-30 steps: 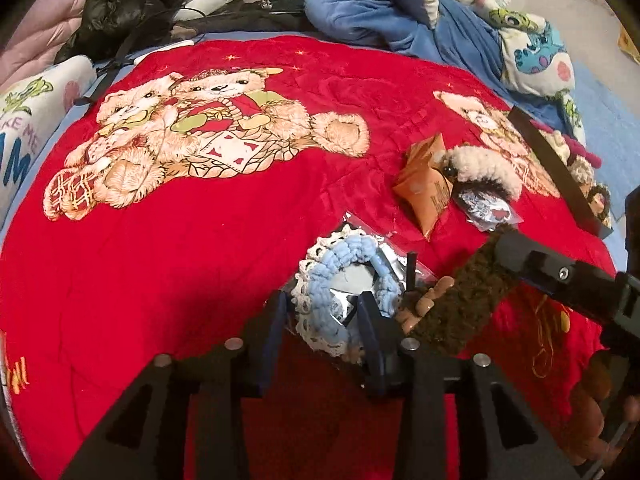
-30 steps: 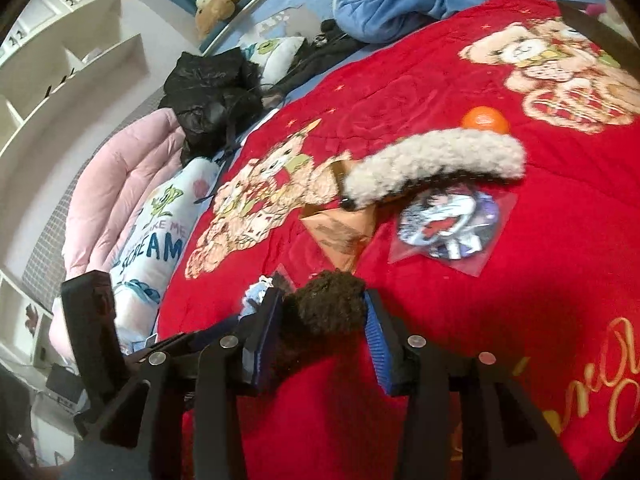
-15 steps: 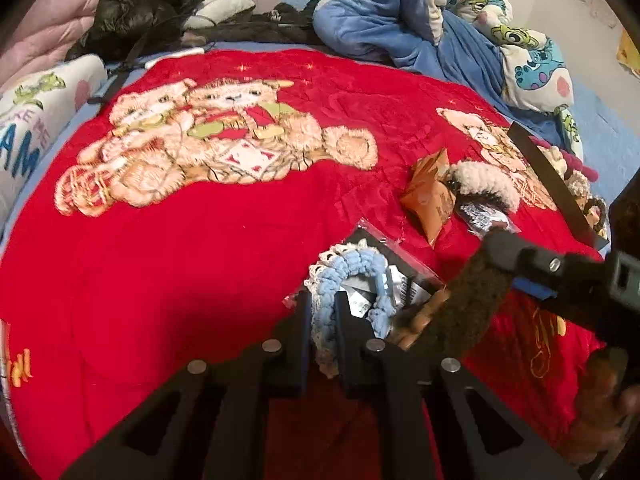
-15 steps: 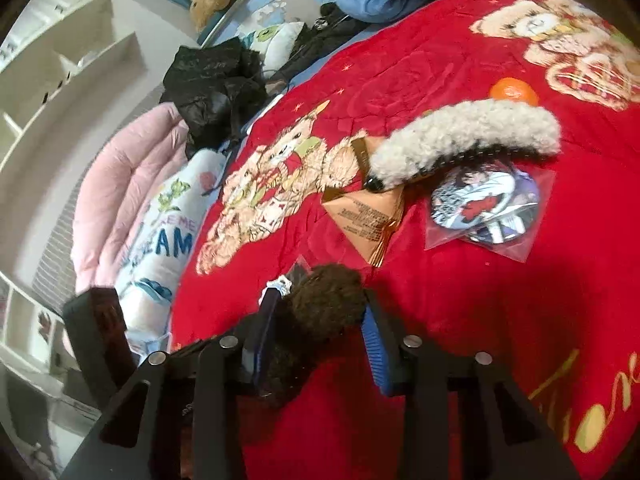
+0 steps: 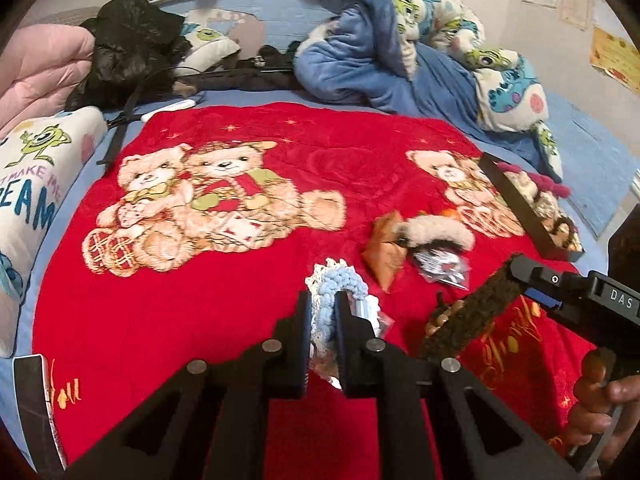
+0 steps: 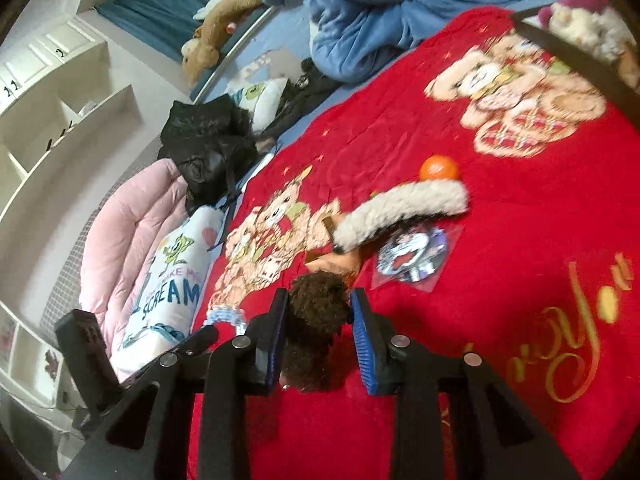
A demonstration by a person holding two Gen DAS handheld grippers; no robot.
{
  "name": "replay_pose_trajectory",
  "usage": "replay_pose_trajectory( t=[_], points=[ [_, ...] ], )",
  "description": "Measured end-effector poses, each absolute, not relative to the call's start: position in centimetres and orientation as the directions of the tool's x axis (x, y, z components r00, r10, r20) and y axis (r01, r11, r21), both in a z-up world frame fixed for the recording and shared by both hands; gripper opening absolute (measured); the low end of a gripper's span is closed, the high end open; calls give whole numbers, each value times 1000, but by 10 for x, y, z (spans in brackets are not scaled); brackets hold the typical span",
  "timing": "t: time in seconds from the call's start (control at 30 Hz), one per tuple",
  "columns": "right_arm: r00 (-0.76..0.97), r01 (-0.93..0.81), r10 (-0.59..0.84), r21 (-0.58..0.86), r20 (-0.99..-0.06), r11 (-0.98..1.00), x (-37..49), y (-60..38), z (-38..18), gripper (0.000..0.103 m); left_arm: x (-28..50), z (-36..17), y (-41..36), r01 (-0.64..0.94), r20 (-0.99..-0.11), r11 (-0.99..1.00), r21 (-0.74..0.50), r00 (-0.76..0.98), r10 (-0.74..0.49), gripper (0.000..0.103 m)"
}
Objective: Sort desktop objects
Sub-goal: 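Grasp the blue-white lace scrunchie with the left tool while the right tool grasps the brown fuzzy clip, then carry the lace scrunchie and brown clip over the black tray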
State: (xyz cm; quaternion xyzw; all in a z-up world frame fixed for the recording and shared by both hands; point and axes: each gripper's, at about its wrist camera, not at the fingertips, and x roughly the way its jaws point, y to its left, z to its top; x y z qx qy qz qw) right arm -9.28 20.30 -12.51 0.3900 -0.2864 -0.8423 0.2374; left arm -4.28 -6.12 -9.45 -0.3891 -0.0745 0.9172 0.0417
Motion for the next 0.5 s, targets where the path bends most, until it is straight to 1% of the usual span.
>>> replay_pose_trajectory(
  t=[0.23, 0.4, 0.5],
  points=[
    [-659, 151, -570, 655, -492, -740, -64, 231, -113, 28, -31, -94, -23, -114, -717, -974, -197, -661, 222, 11],
    [-708, 108, -524, 660, -474, -743, -39, 260, -108, 28, -17, -92, 14, -211, -720, -966, -148, -647, 252, 11],
    [-734, 75, -483, 649, -478, -757, -21, 279, -105, 28, -11, -87, 37, -250, -716, -963, -98, -655, 243, 11]
  ],
)
